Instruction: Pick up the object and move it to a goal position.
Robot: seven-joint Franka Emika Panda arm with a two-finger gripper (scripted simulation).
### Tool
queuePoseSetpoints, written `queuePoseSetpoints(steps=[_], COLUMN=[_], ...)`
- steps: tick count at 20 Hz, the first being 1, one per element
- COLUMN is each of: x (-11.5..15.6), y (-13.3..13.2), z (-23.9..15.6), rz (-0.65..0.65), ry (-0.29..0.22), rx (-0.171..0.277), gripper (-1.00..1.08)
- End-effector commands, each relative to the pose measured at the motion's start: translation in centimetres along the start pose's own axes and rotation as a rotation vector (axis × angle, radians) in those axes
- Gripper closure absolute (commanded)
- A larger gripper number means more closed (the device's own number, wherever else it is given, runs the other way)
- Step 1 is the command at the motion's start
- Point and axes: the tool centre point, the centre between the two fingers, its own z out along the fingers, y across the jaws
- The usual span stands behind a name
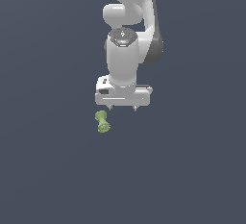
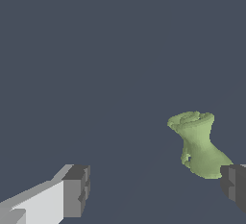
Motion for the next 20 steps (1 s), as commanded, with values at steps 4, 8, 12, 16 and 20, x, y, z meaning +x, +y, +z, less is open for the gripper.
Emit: queuePoseSetpoints(steps=[4, 8, 12, 16, 20], x=[0.1, 0.3, 0.3, 0.3, 0.3], y=[0.3, 1.5, 1.8, 1.9, 2.3], z=[-0.2, -1.0, -1.4, -1.2, -0.8], rz=[0.009, 0.044, 0.062, 0.053, 0.031], ry=[0.005, 0.022, 0.029, 0.026, 0.023], rx=[0.0, 0.003, 0.004, 0.003, 0.002], gripper=[-0.92, -0.92, -0.92, -0.92, -0.92])
